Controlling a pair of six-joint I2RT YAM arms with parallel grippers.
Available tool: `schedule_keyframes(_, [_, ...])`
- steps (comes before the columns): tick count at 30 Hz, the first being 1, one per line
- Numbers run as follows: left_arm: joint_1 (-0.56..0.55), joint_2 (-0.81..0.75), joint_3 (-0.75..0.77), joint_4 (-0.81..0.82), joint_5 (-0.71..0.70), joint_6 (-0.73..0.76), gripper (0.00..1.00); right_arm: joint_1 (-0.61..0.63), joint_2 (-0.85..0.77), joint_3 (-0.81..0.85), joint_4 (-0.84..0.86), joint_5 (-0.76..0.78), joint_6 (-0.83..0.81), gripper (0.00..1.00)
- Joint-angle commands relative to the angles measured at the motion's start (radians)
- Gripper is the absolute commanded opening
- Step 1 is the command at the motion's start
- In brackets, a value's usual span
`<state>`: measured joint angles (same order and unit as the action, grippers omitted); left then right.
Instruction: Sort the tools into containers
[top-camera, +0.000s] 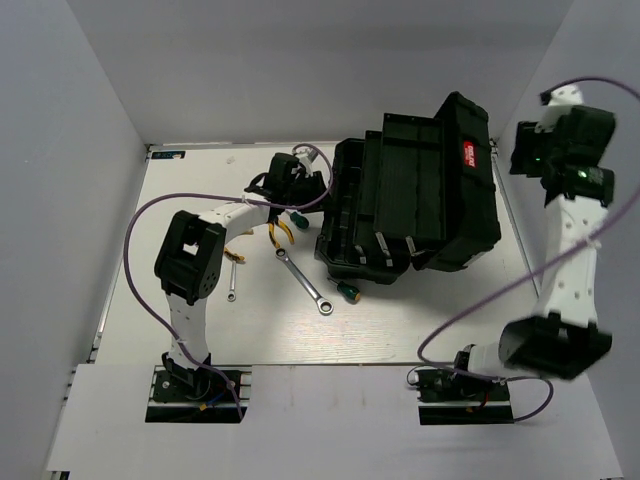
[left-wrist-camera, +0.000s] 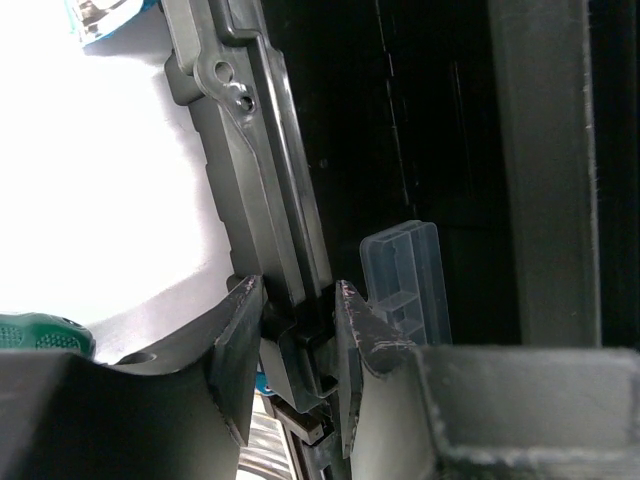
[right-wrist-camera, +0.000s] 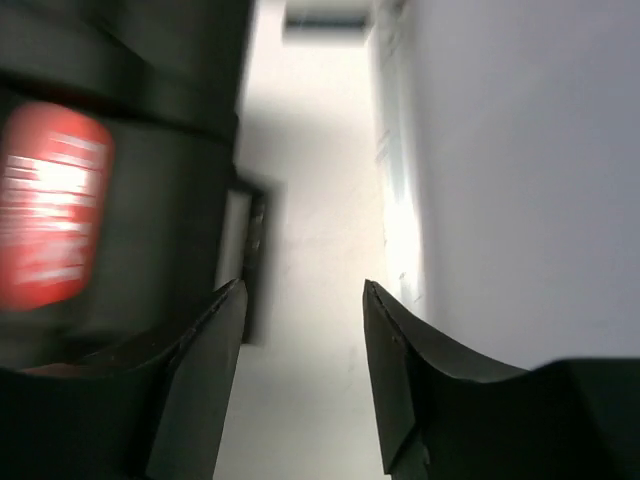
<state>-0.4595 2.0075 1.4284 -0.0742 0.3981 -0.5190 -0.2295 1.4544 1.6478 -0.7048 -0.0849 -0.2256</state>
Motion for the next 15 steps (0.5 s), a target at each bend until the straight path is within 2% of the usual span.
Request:
schedule_keyframes(1, [0.048,0.027,-0.017,-0.105,-0.131,-0.01,0.28,-0.013,-0.173,0.021,0.142,-0.041,-0.017,0.56])
schedule_keyframes(3, [0.048,0.027,-0.017,-0.105,-0.131,-0.01,0.28,0.002,-0.143,0.093,0.093,0.08,-0.011,0.54])
schedule_keyframes(5, [0.048,0.027,-0.017,-0.105,-0.122,-0.01,0.28,-0.004,-0.062,0.171,0.021,0.131,-0.023,0.56])
schedule_keyframes(8, [0.048,0.017,-0.017,-0.105,-0.122,-0.01,0.28,-0.004,-0.11,0.115,0.046,0.021,-0.04,0.58])
schedule_keyframes(9, [0.048,0.017,-0.017,-0.105,-0.122,-0.01,0.28,0.002,-0.13,0.04,0.057,-0.125,-0.041,0.55])
schedule_keyframes(11, [0.048,0.017,-0.017,-0.096,-0.122,-0.021,0.26,0.007,-0.16,0.023,0.029,-0.237,-0.031,0.49])
schedule_keyframes(12, [0.048,0.017,-0.026,-0.096,-0.113,-0.032,0.25,0.016,-0.148,0.032,0.001,-0.377,-0.031,0.42])
schedule_keyframes(13, [0.048,0.017,-0.026,-0.096,-0.113,-0.032,0.24,0.019,-0.138,0.033,-0.043,-0.4,-0.031,0.36])
schedule_keyframes(14, [0.048,0.017,-0.026,-0.096,-0.113,-0.045,0.23,0.033,-0.115,0.035,-0.073,-0.423,-0.031,0.3])
schedule_keyframes(15, [0.048,0.017,-0.037,-0.087,-0.113,-0.061,0.22,0.033,-0.111,0.02,-0.085,-0.449,-0.029,0.17])
